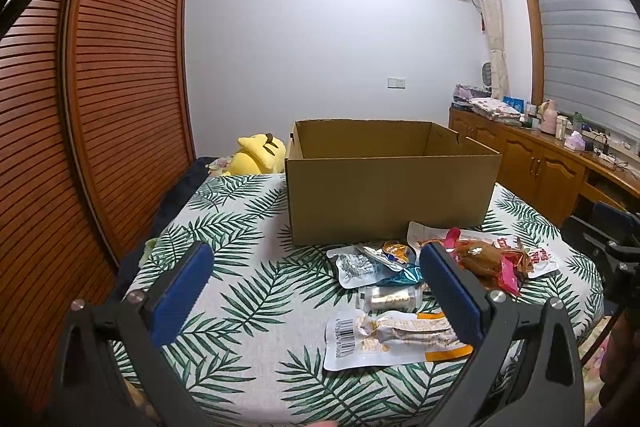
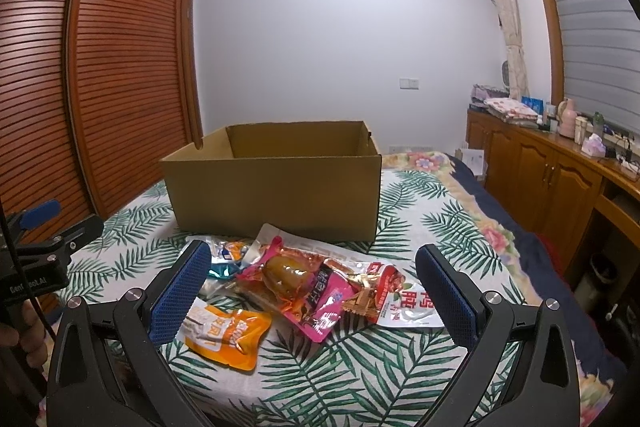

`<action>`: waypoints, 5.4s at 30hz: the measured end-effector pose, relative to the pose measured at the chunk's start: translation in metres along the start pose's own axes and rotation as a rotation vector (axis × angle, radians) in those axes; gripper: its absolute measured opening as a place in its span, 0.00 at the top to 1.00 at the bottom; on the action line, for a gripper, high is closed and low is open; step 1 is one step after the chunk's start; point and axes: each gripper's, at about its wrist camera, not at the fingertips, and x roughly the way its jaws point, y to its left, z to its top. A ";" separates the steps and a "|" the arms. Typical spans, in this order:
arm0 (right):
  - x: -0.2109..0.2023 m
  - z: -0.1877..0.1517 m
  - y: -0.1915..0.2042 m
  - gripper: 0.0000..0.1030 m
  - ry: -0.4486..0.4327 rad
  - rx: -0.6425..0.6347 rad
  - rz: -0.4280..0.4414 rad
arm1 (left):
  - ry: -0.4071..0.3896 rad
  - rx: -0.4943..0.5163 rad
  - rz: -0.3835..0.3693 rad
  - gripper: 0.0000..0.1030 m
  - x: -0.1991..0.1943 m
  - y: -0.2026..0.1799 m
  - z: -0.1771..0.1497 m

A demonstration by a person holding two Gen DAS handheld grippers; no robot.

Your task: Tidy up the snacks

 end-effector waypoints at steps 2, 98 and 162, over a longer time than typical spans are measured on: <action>0.000 0.000 0.000 0.00 0.000 0.003 -0.001 | 0.000 0.001 -0.001 0.00 0.000 0.000 0.001; 0.055 -0.017 -0.031 0.00 0.231 -0.065 0.174 | 0.471 0.392 -0.552 0.18 0.107 -0.077 -0.057; 0.135 0.016 -0.017 0.52 0.345 -0.181 0.333 | 0.262 0.149 -0.555 0.33 0.057 0.016 -0.020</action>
